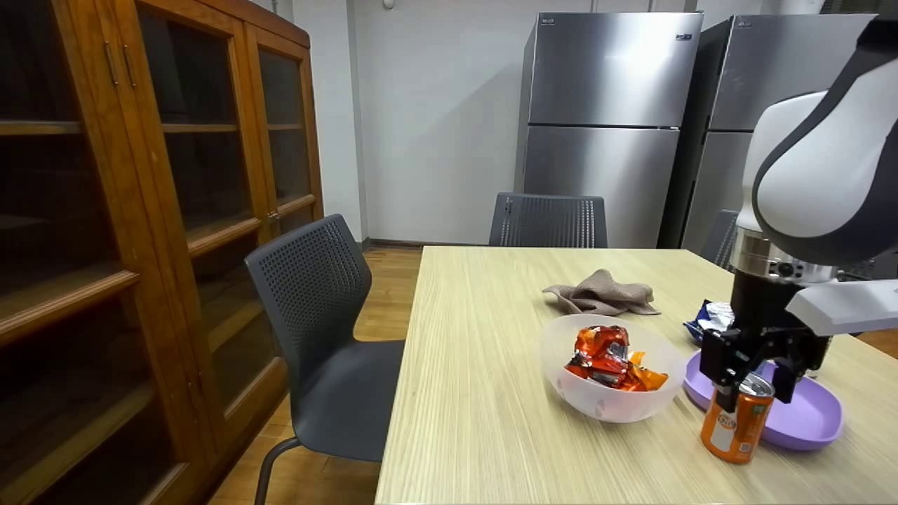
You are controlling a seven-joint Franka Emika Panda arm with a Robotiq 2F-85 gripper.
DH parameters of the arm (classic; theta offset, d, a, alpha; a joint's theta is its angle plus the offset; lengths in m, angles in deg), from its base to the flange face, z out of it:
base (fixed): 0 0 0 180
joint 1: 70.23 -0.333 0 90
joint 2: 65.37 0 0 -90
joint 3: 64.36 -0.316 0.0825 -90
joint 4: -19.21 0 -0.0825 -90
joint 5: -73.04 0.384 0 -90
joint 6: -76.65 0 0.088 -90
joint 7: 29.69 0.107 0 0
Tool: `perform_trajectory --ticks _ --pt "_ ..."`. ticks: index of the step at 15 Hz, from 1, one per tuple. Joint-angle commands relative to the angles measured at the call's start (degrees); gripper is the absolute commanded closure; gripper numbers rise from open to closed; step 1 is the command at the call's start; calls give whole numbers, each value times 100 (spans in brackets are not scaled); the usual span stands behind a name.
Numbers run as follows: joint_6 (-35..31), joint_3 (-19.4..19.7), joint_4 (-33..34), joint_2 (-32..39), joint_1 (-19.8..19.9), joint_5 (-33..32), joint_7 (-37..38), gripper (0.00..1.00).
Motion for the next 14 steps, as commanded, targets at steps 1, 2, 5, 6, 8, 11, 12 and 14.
perform_trajectory --ticks 1,2,5,6,8,11,12,14 --pt "-102 66 79 71 -116 15 68 51" --pt "-106 66 58 23 -116 22 50 58" --pt "-114 -28 -67 -183 -42 204 -163 62" --pt "-120 -66 -97 -232 -17 282 -251 62" --pt "-67 -211 -158 -365 68 597 -560 62" --pt "13 -355 -282 -682 145 1103 -1098 62" --pt "32 -381 -314 -786 151 1273 -1267 62" --pt "56 -337 -341 -985 119 1459 -1427 62"
